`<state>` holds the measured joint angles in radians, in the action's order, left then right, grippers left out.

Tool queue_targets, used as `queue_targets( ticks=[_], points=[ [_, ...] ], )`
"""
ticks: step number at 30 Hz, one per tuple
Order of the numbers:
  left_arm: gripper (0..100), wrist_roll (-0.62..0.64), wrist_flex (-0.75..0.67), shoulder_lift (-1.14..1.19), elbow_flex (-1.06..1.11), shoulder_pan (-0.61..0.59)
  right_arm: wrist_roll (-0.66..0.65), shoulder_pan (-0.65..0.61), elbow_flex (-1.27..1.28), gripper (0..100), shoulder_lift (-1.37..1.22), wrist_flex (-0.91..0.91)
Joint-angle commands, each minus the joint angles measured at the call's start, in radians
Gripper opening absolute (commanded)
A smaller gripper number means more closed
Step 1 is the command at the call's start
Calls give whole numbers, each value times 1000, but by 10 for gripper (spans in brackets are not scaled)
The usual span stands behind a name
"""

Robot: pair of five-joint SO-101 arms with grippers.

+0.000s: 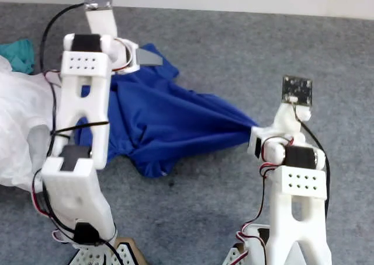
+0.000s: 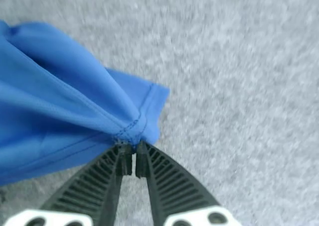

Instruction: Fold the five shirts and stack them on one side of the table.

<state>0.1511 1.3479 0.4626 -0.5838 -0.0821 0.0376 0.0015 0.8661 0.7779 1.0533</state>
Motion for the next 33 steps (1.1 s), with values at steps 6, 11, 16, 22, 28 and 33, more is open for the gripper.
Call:
queue_targets(
  ticks=[6,11,16,22,28,33],
  points=[
    [463,-2,14,251,-423,22,-9,-93,35,5,28,-45],
    [378,-2,15,398,-608,22,-9,-125,64,5,30,-77],
    [226,-3,-49,536,-737,24,-9,-142,88,5,33,-102],
    [222,-6,-255,688,-820,48,-9,-143,88,5,31,-102],
    [260,-8,-353,766,-845,87,-9,-171,90,5,30,-102],
    [304,-8,-407,832,-843,85,-9,-179,90,5,28,-102]
  ],
)
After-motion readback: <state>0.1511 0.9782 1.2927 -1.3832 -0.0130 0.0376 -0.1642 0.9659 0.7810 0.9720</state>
